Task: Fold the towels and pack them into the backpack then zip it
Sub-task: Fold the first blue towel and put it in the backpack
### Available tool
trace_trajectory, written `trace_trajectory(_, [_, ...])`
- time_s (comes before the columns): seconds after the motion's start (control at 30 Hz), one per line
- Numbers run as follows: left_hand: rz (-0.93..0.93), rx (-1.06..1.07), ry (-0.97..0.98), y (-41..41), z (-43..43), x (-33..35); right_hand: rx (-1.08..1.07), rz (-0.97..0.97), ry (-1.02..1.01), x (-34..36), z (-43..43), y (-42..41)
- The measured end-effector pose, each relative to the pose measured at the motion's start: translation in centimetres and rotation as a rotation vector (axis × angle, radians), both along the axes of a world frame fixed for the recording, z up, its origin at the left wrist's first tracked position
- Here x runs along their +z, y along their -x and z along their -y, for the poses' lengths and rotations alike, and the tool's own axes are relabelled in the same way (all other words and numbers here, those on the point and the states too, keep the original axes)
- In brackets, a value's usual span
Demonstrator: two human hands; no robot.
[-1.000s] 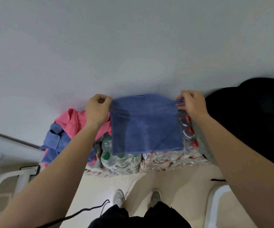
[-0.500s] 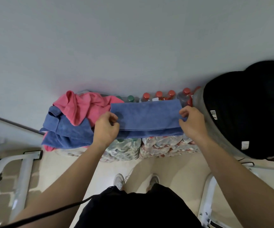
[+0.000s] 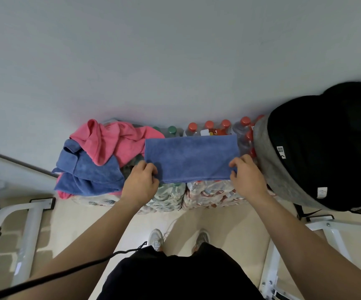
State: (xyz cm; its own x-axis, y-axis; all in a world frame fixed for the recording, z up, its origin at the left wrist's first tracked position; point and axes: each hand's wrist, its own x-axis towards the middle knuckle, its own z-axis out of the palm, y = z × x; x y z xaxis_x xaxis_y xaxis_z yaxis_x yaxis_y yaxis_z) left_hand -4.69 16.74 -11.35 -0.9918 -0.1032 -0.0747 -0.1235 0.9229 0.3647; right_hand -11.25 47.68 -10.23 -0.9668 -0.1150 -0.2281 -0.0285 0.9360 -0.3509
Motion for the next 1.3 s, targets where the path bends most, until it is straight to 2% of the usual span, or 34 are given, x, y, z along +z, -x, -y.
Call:
trace_trajectory(0.07, [0.008, -0.026, 0.086, -0.1, 0.2, -0.2, 0.058, -0.045, -0.197, 0.2, 0.2, -0.2])
trace_trajectory(0.13, [-0.034, -0.071, 0.194, 0.5, -0.1, 0.3, 0.099, -0.152, -0.299, 0.7, 0.9, 0.2])
trace_trajectory(0.27, [-0.151, -0.159, 0.196, 3.3, -2.1, 1.4, 0.257, -0.242, -0.207, 0.5, 4.1, 2.0])
trace_trajectory(0.33, [-0.099, -0.210, 0.195, 4.8, -3.7, 1.0, 0.361, -0.209, -0.150, -0.4, 5.9, 3.1])
trace_trajectory(0.43, [0.044, -0.242, 0.239, 5.6, -4.8, -0.9, 0.453, -0.109, -0.215, -2.6, 6.5, 4.1])
trace_trajectory(0.77, [0.038, -0.198, 0.250, 5.7, -4.3, -4.7, 0.388, -0.131, -0.258, -5.5, 4.9, 4.5])
trace_trajectory(0.9, [0.021, -0.210, 0.233, 5.5, -3.9, -4.7, 0.473, -0.130, -0.269, -4.6, 4.7, 5.4])
trace_trajectory(0.97, [-0.008, -0.215, 0.142, 5.3, -3.5, -4.4, 0.570, -0.168, -0.262, -4.2, 4.6, 5.7])
trace_trajectory(1.07, [-0.198, -0.096, -0.048, 4.9, -2.9, -3.6, 0.655, -0.132, -0.253, -4.9, 4.4, 5.7])
trace_trajectory(1.13, [-0.317, 0.050, -0.011, 4.6, -2.4, -3.3, 0.640, -0.148, -0.236, -5.3, 4.3, 5.5])
trace_trajectory(1.3, [-0.188, 0.271, 0.198, 3.5, -3.3, -2.4, 0.624, -0.150, -0.211, -5.2, 4.2, 5.1])
